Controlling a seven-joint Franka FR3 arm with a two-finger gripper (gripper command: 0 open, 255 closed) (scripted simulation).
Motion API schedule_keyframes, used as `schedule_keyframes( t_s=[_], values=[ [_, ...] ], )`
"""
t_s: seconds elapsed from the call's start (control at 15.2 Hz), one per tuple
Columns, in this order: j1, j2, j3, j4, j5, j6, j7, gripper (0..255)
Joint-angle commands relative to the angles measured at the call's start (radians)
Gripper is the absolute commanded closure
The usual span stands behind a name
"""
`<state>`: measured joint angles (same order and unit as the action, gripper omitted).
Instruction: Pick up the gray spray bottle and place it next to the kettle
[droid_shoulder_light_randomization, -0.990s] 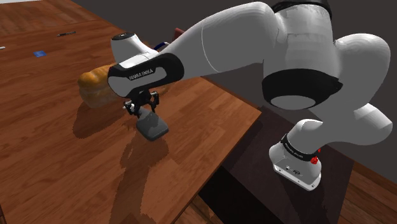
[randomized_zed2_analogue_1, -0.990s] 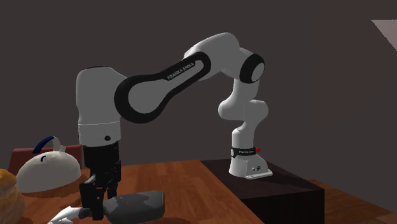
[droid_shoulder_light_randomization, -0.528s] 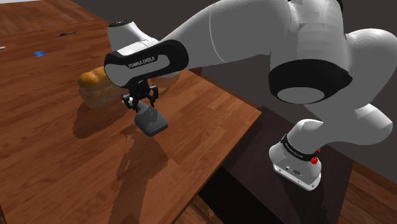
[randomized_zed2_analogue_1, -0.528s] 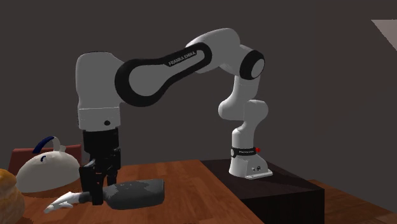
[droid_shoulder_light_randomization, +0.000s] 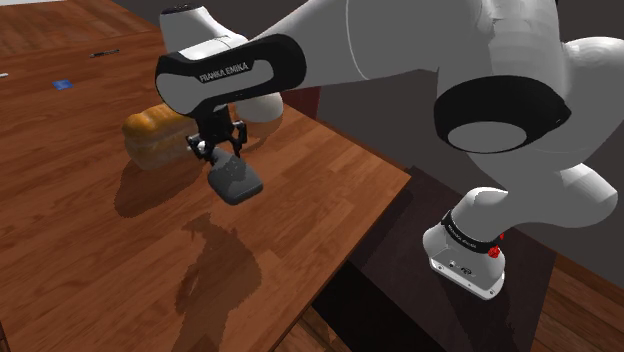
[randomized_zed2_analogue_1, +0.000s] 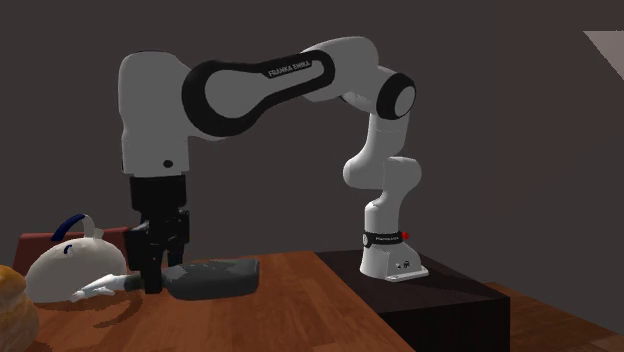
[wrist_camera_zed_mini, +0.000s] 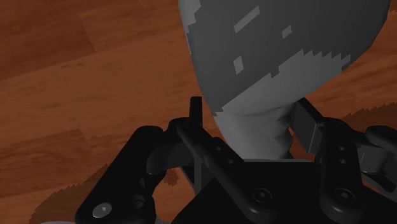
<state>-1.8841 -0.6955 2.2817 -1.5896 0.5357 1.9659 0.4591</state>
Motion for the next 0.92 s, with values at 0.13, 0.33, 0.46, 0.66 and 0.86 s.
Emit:
schedule_keyframes(
  t_s=[0.13,0.33,0.46,0.66,0.86],
  values=[
    [0.007,0.026,-0.017,0.017,-0.021,-0.038,0.010,255],
    [0.011,0.042,-0.028,0.035,-0.034,-0.068,0.018,255],
    [0.012,0.052,-0.034,0.048,-0.043,-0.088,0.023,255],
    [0.013,0.065,-0.043,0.070,-0.055,-0.119,0.030,255],
    [0.013,0.078,-0.051,0.094,-0.066,-0.151,0.037,255]
  ],
)
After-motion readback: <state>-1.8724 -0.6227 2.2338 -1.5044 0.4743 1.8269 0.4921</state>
